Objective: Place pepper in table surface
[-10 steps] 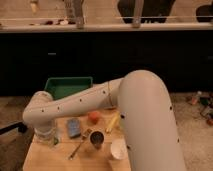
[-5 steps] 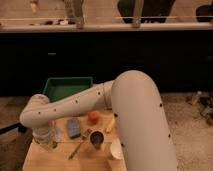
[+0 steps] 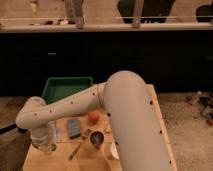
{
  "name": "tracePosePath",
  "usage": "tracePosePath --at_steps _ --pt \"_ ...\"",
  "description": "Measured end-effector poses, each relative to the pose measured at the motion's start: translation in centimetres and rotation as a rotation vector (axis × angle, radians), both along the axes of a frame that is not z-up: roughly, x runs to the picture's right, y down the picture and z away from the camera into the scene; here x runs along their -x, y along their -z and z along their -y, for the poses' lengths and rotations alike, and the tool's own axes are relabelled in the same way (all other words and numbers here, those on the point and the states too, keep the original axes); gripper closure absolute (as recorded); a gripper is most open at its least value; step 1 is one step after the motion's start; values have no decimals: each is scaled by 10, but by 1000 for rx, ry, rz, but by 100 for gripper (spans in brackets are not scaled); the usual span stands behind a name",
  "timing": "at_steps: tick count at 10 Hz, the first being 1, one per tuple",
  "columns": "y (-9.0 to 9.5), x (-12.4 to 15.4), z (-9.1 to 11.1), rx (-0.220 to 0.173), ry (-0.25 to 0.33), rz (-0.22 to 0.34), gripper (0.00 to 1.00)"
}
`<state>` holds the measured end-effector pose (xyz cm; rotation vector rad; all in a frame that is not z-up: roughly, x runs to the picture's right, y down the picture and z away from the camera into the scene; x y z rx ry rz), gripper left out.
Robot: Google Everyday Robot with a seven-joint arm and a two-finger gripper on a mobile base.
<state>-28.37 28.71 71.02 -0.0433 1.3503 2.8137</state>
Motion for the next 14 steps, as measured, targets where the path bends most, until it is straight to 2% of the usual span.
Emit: tracePosePath --at_steps 6,10,14 --pt "1 -1 -7 70 112 125 100" --pt "-2 -6 -12 96 160 134 100" --pt "-3 -9 -18 79 205 136 100"
